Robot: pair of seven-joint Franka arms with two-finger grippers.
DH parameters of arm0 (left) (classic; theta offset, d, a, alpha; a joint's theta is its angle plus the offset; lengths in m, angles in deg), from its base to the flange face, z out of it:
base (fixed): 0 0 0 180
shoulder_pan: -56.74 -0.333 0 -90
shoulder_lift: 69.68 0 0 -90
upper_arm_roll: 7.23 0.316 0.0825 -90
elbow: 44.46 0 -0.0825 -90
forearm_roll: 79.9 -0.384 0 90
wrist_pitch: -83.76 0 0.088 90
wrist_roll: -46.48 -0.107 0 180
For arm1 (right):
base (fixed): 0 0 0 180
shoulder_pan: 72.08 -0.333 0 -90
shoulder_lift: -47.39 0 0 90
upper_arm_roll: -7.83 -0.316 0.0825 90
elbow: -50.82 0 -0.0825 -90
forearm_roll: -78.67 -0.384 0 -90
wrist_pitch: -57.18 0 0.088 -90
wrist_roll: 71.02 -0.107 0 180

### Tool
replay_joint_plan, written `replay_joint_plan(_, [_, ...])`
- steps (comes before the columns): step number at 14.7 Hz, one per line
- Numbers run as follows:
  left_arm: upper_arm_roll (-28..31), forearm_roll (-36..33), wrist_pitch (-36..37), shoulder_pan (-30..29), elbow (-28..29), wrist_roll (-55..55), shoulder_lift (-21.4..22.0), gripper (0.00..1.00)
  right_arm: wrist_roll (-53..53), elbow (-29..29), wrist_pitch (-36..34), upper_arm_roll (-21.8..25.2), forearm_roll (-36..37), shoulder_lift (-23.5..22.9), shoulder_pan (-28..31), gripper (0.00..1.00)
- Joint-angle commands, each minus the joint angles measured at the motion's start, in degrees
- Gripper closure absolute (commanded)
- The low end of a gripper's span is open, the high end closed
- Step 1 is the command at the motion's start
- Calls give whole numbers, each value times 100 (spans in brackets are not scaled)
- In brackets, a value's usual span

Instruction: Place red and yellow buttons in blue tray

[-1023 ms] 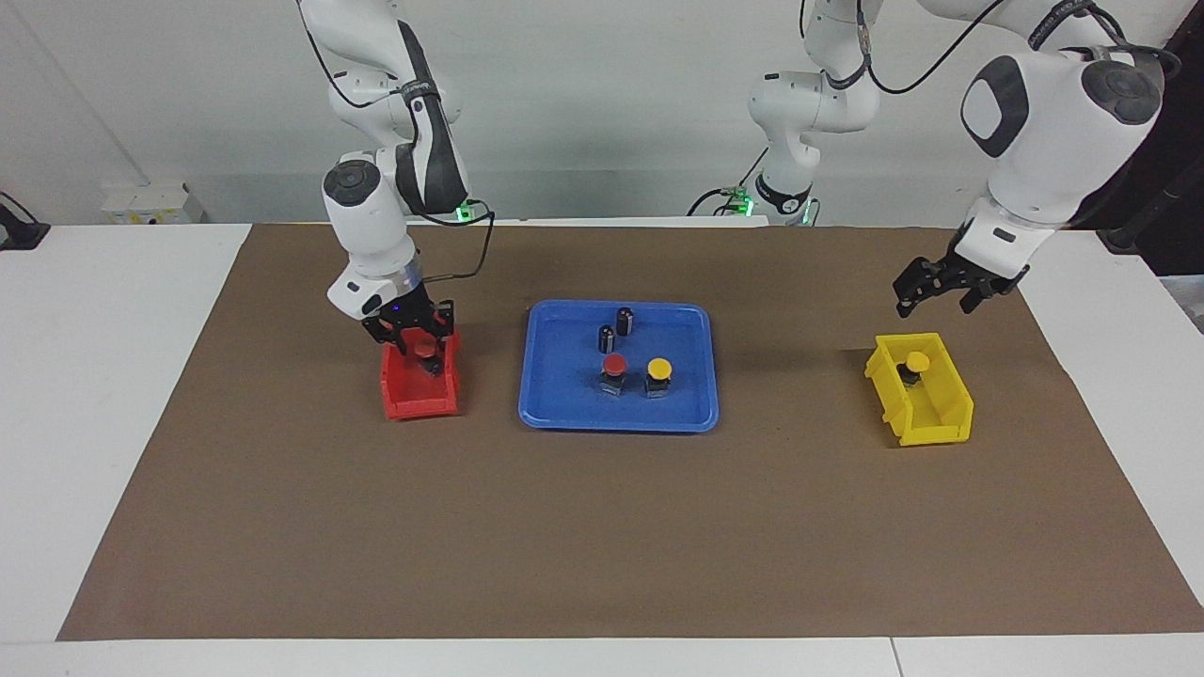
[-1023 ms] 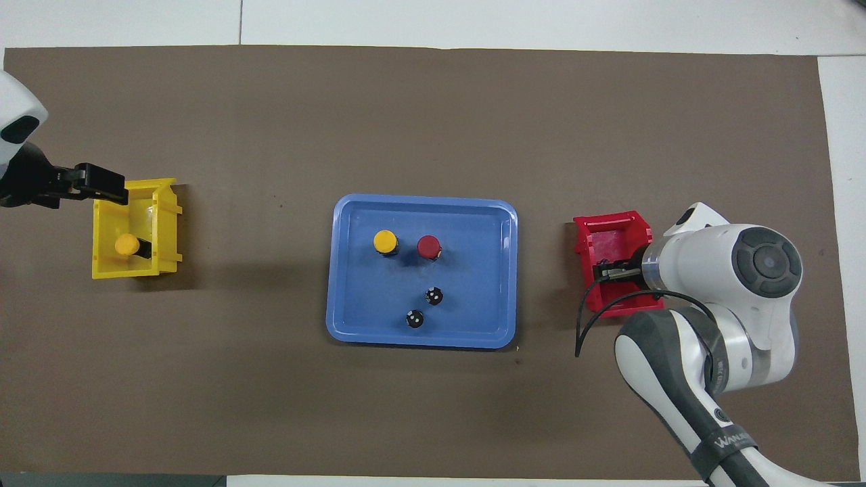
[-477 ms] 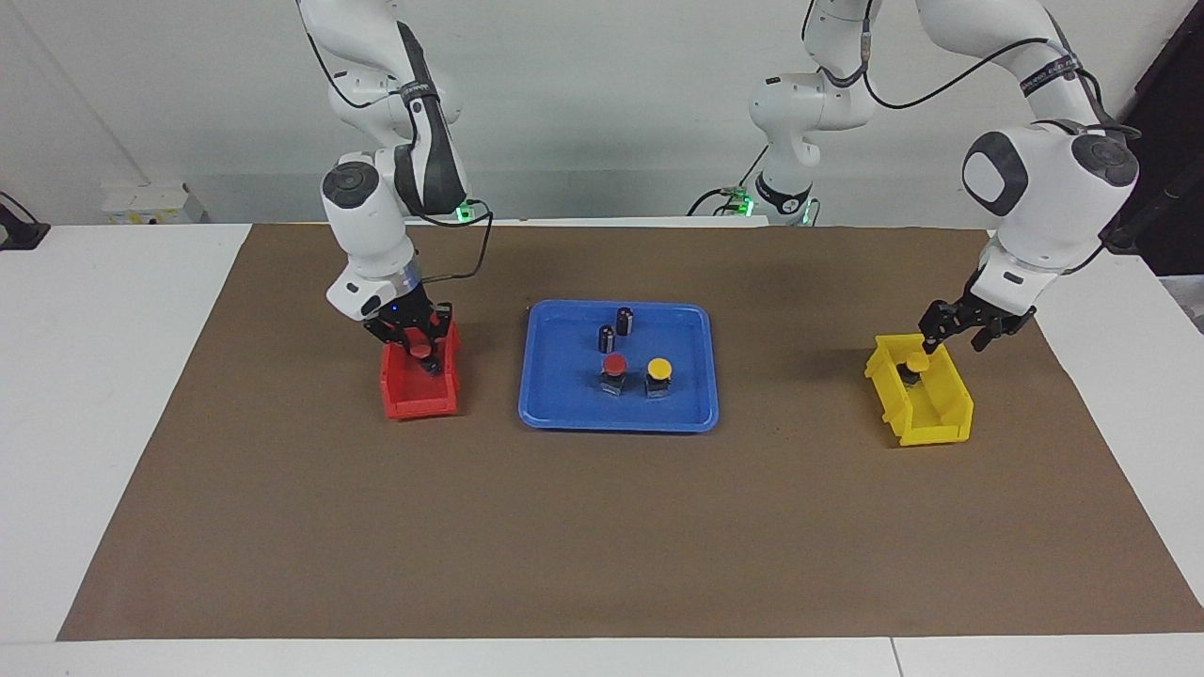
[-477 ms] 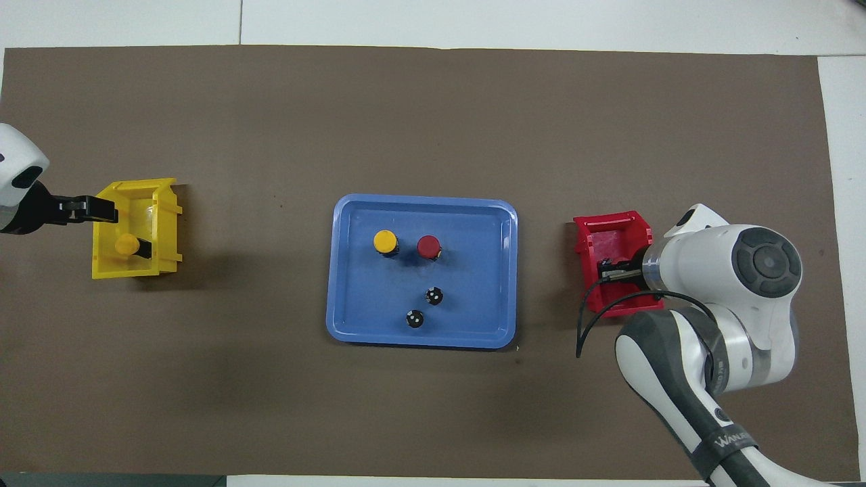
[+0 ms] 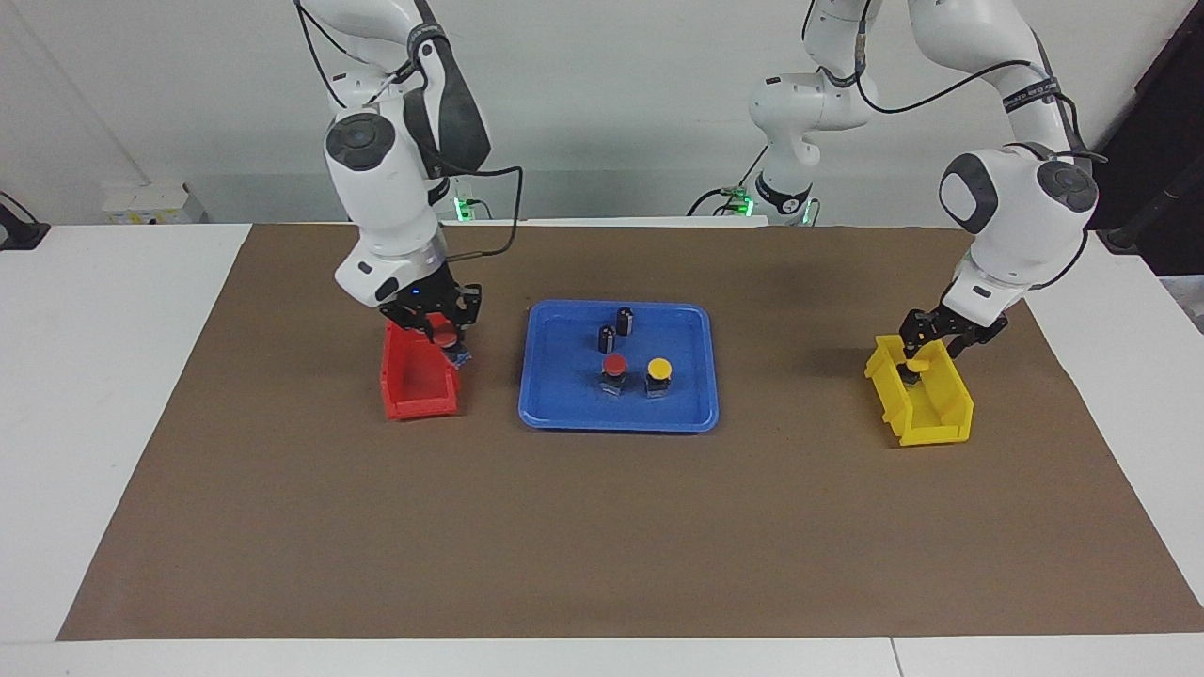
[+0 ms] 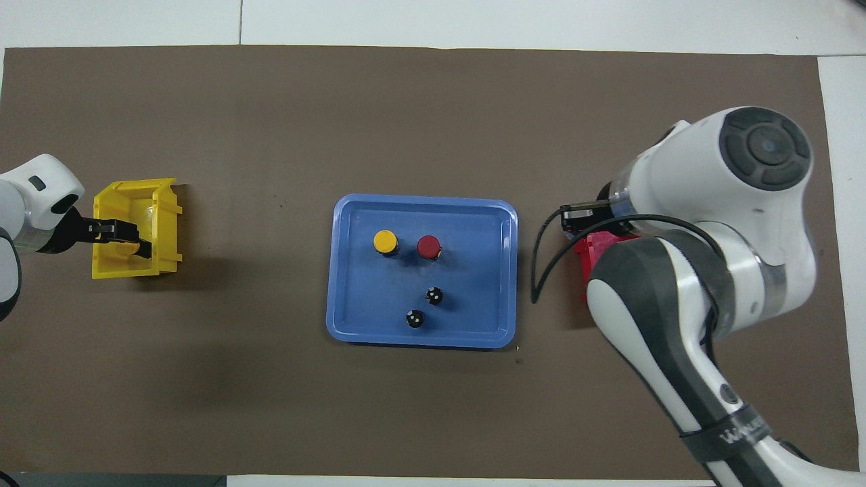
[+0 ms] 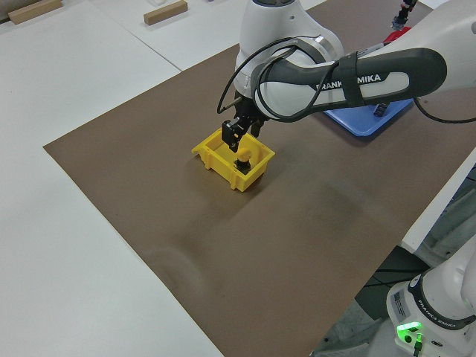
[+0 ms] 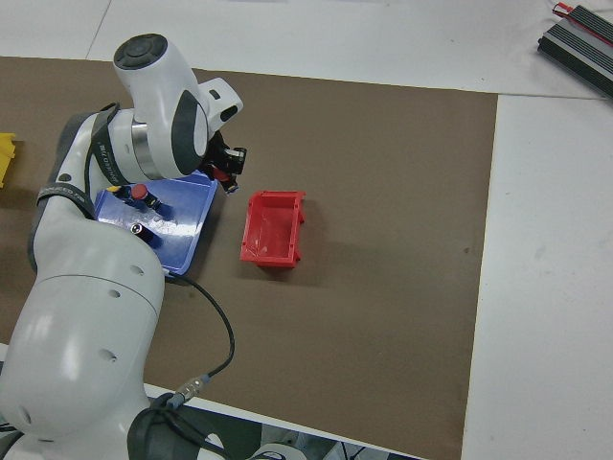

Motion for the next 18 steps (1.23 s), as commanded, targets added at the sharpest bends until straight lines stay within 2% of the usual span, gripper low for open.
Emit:
replay_joint_plan(1, [-64, -72, -426, -96, 330, -84, -13, 24, -819, -166, 432, -7, -8, -505, -562, 83])
replay_joint_plan(3, [-64, -72, -497, -104, 418, -110, -40, 24, -1005, -113, 827, -7, 149, -830, -652, 81])
replay_joint_plan(6, [-55, -72, -673, -148, 541, -128, -40, 26, -1058, 334, 1329, -16, 176, -867, -652, 79])
replay_joint_plan(7, [-64, -72, -690, -148, 577, -93, -48, 49, -1076, 509, 1417, -25, 168, -814, -660, 76])
replay_joint_plan(8, [-55, -72, -690, -148, 577, -110, -83, 85, -1111, 703, 1583, -25, 168, -753, -774, 74])
replay_joint_plan(9, [-55, -72, -673, -157, 551, -110, -92, 94, -1172, 844, 1750, -16, 168, -726, -870, 74])
replay_joint_plan(10, [-64, -72, -612, -148, 481, -93, -110, 99, -1242, 897, 1830, -16, 176, -752, -898, 73])
replay_joint_plan(11, [-55, -72, -446, -122, 263, -75, -136, 99, -1330, 898, 1883, -25, 177, -796, -915, 71])
replay_joint_plan(12, [-47, -99, -35, -61, -79, -49, -215, 99, -1348, 881, 1901, -16, 168, -814, -915, 54])
replay_joint_plan(13, [-55, -229, 534, -52, -596, -31, -233, 99, -1348, 828, 1849, -16, 176, -814, -907, 21])
replay_joint_plan(14, [-90, -605, 1201, 9, -1175, 13, -277, 99, -1348, 758, 1788, 1, 177, -805, -898, 0])
replay_joint_plan(15, [-90, -878, 1817, 227, -1764, 126, -425, 99, -1314, 601, 1596, 19, 185, -770, -811, 0])
replay_joint_plan(16, [-90, -925, 2311, 447, -2257, 458, -496, 99, -1296, 260, 1115, 54, 185, -700, -627, 0])
replay_joint_plan(17, [-117, -908, 2559, 675, -2453, 983, -532, 99, -1296, -22, 684, 54, 220, -595, -408, 0])
replay_joint_plan(18, [-126, -838, 2509, 1104, -2403, 1702, -558, 99, -1270, -373, 201, 54, 334, -516, -188, 0])
